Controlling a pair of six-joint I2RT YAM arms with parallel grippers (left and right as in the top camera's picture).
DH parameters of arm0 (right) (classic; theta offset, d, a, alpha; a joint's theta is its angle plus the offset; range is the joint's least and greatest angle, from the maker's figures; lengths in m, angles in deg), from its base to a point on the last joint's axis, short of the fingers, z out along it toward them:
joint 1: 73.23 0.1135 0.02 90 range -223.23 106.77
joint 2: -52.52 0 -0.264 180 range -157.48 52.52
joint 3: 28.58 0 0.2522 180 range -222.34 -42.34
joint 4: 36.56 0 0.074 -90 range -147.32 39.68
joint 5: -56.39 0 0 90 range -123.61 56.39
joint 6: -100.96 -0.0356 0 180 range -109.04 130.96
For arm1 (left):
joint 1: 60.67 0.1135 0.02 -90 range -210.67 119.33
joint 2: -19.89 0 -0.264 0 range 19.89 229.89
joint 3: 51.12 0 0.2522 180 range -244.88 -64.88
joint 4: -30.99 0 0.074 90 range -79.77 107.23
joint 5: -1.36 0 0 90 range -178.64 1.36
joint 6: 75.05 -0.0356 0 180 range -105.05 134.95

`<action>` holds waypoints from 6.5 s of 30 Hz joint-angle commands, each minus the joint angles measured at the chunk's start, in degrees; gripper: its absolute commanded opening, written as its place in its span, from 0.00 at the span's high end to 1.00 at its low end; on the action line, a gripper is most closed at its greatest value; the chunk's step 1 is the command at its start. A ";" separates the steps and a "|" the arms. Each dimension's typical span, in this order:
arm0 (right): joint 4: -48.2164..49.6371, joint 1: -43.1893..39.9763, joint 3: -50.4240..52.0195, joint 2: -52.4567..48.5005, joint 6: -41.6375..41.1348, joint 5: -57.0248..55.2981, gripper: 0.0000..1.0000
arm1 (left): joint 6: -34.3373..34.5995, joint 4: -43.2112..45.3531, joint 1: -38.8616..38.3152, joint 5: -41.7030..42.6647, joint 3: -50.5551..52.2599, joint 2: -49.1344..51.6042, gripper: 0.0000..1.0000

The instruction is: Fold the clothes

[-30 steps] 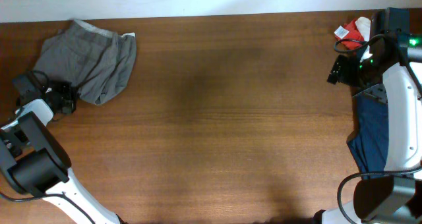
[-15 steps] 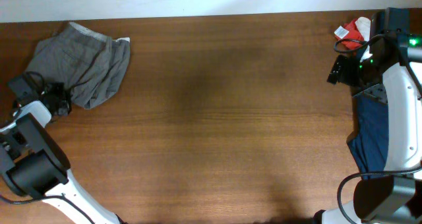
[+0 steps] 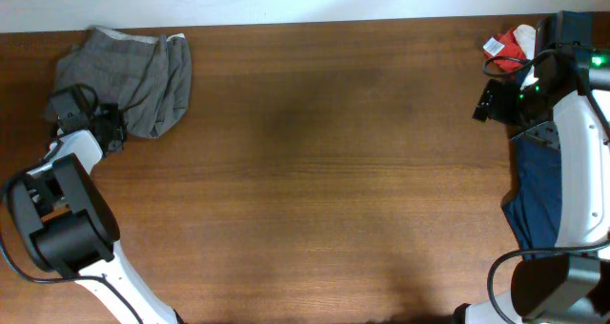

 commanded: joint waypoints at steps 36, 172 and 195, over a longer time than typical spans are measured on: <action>-0.20 -0.22 0.11 -0.04 -0.13 -0.13 0.02 | -14.10 9.35 -5.49 -3.98 3.78 4.66 0.30; -0.17 -0.22 0.11 -0.04 -0.13 -0.13 0.02 | -58.64 -51.25 -7.67 18.62 3.56 -62.58 0.01; -0.20 -0.22 0.11 -0.04 -0.13 -0.13 0.02 | -58.64 -53.64 -7.67 18.62 3.56 -67.36 0.01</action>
